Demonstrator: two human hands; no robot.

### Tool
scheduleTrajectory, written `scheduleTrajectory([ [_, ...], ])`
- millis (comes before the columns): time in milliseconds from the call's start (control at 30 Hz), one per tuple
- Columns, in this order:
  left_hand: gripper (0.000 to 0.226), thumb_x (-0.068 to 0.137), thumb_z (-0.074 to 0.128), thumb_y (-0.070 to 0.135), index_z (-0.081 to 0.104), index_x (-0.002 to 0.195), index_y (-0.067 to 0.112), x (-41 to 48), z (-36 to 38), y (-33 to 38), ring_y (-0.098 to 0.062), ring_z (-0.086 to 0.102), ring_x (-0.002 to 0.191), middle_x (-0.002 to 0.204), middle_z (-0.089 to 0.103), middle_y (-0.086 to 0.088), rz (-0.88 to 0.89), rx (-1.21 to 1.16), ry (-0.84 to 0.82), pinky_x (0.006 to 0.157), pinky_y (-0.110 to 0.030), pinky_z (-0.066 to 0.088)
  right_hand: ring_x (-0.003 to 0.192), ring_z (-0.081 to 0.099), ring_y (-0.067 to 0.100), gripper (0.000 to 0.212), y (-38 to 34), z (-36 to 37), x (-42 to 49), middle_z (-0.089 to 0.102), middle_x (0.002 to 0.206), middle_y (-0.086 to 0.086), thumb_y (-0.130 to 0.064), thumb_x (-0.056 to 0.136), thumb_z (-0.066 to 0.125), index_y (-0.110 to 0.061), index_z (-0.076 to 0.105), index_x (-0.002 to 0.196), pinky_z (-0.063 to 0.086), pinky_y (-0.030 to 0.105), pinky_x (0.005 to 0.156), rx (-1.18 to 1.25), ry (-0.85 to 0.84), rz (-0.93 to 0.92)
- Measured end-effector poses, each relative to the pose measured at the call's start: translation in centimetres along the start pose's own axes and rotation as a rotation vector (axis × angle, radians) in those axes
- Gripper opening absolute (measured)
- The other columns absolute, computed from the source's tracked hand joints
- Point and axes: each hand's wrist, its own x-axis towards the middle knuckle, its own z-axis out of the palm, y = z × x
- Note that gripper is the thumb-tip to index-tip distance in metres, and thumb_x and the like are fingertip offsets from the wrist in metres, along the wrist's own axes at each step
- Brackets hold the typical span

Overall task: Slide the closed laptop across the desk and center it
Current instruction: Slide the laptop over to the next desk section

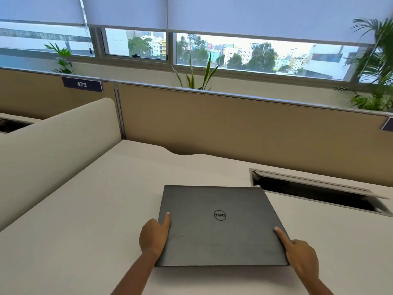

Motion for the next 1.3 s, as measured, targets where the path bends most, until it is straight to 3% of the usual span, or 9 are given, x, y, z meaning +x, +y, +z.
scheduleTrajectory([
  [200,0.054,0.092,0.045,0.044,0.032,0.052,0.012,-3.2,4.7,3.6,-0.024,0.044,0.061,0.055,0.040,-0.002,0.052,0.009,-0.088,0.056,-0.028,0.033,0.049,0.047,0.028,0.068,4.8,-5.1,0.9,0.045,0.043,0.009,-0.056,0.081,0.055,-0.011,0.028,0.038,0.032,0.033,0.048,-0.003,0.069,0.074],
  [400,0.053,0.093,0.044,0.043,0.033,0.051,0.012,-6.5,9.3,6.2,-0.015,0.038,0.051,0.053,0.039,-0.001,0.088,0.034,-0.157,0.045,-0.025,0.028,0.049,0.048,0.028,0.070,9.2,-9.4,1.7,0.045,0.042,0.010,-0.056,0.080,0.056,-0.011,0.028,0.035,0.032,0.033,0.047,-0.021,0.132,0.147],
  [800,0.053,0.094,0.042,0.041,0.032,0.051,0.012,-10.2,14.1,9.0,-0.023,0.045,0.062,0.054,0.039,-0.001,0.087,0.041,-0.211,0.059,-0.029,0.035,0.048,0.045,0.026,0.071,13.5,-13.1,4.1,0.043,0.043,0.008,-0.058,0.080,0.055,-0.011,0.027,0.036,0.030,0.031,0.046,-0.035,0.133,0.216],
  [1000,0.054,0.094,0.042,0.042,0.032,0.050,0.012,-10.7,15.1,9.4,-0.017,0.040,0.053,0.053,0.039,-0.001,0.070,0.067,-0.185,0.048,-0.026,0.029,0.048,0.046,0.026,0.070,14.2,-13.1,5.2,0.044,0.045,0.009,-0.057,0.082,0.053,-0.010,0.028,0.037,0.031,0.031,0.046,-0.040,0.116,0.221],
  [1300,0.053,0.095,0.039,0.043,0.035,0.051,0.012,-11.1,15.3,10.0,-0.025,0.050,0.069,0.076,0.054,-0.010,0.057,0.147,-0.195,0.062,-0.029,0.038,0.048,0.041,0.026,0.069,14.4,-13.0,5.8,0.039,0.045,0.008,-0.055,0.082,0.056,-0.013,0.025,0.037,0.029,0.032,0.047,-0.019,0.104,0.226],
])
